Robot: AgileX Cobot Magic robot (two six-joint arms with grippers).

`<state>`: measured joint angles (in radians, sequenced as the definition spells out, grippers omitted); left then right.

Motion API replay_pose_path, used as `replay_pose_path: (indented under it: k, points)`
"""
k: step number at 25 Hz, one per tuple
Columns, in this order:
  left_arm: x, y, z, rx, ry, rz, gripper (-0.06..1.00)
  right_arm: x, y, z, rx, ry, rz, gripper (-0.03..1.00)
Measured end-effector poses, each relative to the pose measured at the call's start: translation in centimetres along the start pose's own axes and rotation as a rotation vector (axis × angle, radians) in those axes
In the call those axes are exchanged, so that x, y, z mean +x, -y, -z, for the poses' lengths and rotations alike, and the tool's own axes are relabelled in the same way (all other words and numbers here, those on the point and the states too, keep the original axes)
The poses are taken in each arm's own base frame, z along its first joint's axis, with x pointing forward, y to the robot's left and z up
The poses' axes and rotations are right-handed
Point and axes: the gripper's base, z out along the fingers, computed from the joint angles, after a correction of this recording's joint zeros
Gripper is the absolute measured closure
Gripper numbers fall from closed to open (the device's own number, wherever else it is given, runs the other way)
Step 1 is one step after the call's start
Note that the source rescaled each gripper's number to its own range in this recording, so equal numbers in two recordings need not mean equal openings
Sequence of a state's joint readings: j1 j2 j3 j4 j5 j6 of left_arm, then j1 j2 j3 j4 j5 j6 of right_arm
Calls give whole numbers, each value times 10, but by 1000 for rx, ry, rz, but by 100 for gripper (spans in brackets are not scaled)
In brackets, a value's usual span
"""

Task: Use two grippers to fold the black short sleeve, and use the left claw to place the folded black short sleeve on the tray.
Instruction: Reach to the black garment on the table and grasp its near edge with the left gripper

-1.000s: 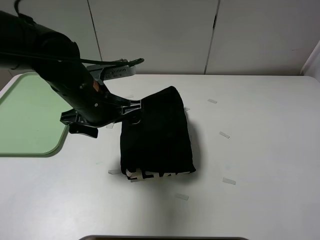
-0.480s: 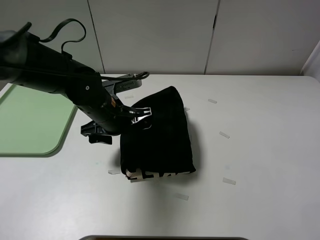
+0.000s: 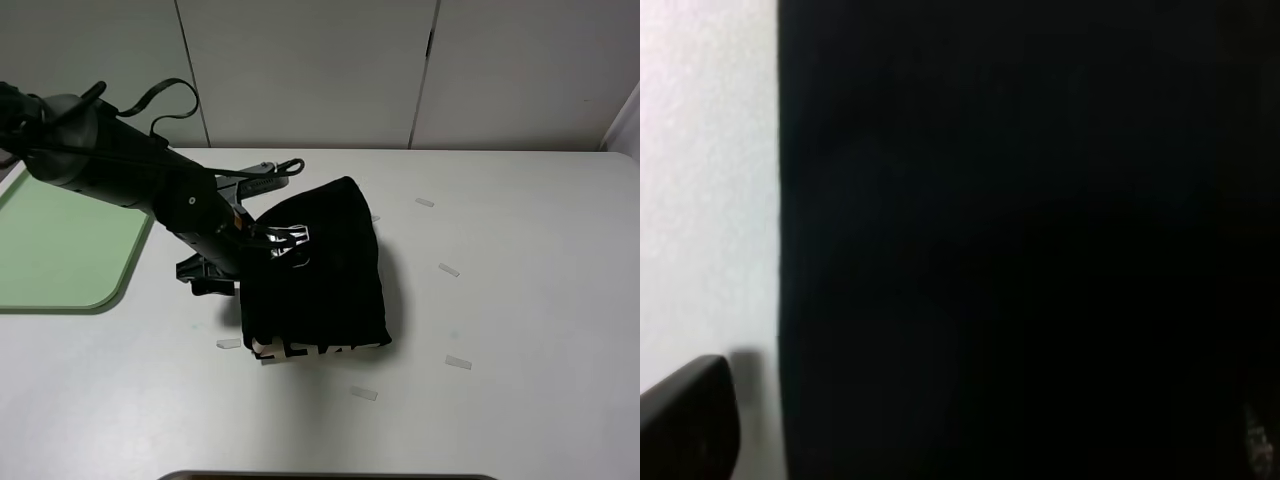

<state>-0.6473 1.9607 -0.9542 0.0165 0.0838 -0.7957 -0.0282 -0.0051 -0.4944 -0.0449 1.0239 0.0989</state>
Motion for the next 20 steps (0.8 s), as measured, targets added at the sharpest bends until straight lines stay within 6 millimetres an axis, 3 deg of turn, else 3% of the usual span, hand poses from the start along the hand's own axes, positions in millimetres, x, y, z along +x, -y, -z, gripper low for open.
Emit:
replay_pose_path:
  k: [9, 20]
  points:
    - [2, 8, -11, 58, 46, -22, -2, 0, 0, 0, 0, 0, 0, -3]
    - [4, 6, -16, 48, 37, -22, 44, 0, 0, 0, 0, 0, 0, -3]
